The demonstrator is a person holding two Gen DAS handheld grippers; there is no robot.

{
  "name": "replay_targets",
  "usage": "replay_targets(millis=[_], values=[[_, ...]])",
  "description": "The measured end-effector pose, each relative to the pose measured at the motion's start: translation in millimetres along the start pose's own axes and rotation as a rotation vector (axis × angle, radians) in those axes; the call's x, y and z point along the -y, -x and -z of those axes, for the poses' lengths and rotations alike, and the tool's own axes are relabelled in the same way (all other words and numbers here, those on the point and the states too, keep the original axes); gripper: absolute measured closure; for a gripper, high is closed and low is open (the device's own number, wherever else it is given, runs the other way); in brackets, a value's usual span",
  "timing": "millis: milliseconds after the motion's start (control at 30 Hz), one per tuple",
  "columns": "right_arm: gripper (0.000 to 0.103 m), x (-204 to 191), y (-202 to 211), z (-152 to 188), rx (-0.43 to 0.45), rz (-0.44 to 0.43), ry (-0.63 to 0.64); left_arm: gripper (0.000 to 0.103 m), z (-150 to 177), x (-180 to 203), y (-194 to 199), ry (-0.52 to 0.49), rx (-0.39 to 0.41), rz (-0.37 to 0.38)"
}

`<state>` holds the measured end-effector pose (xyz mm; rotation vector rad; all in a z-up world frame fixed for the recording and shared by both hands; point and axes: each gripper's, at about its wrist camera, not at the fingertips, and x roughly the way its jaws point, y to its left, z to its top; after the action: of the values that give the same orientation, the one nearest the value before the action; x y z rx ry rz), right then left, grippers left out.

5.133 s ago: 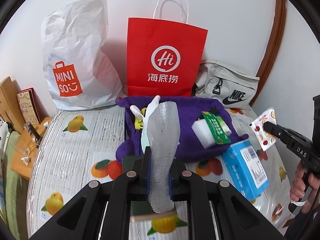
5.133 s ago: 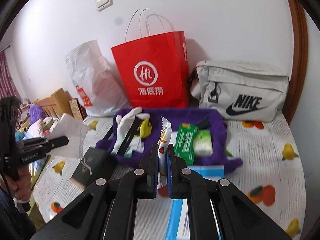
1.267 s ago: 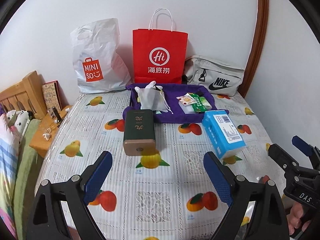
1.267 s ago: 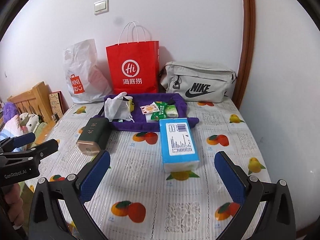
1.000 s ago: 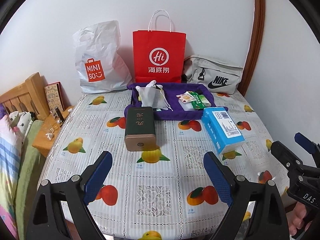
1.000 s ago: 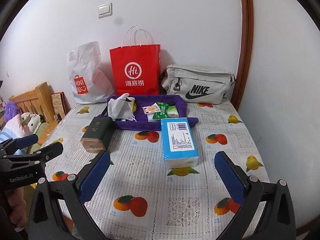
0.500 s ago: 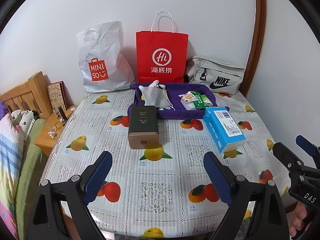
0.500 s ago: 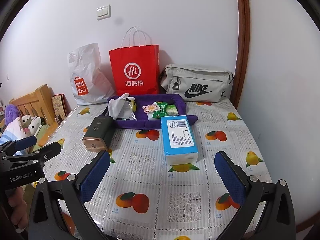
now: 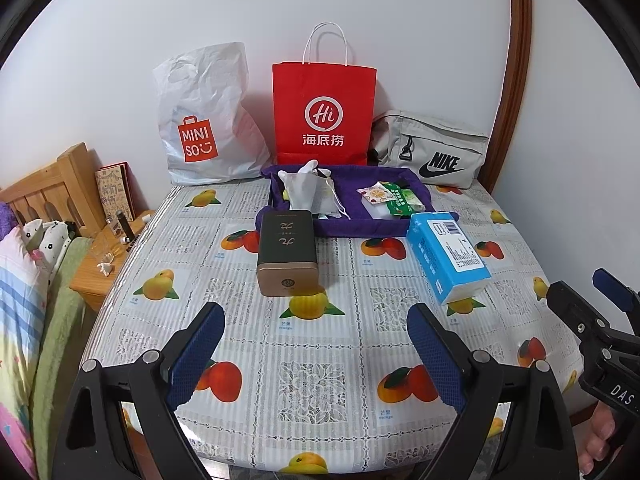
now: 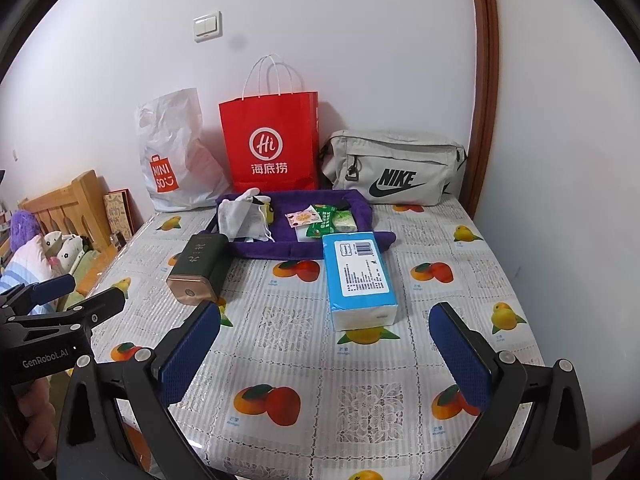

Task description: Organize soft objects

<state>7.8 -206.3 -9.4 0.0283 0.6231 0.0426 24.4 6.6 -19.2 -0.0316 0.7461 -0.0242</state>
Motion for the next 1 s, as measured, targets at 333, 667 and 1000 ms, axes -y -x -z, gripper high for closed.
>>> replay_targets(millis=[333, 667, 1000], values=[[0.0, 0.9, 1.5, -0.8, 0.0, 0.002, -0.005, 0.01, 4.8, 1.1, 2.8, -0.003, 0.0, 0.005], [0.0, 2.6, 3.6, -2.7, 0.006, 0.003, -0.014, 0.01, 2.1, 0.0, 3.5, -0.01, 0.006, -0.004], [0.0, 1.2, 4.3, -3.3, 0.005, 0.008, -0.011, 0.01, 1.2, 0.6, 5.8, -0.016, 0.006, 0.003]])
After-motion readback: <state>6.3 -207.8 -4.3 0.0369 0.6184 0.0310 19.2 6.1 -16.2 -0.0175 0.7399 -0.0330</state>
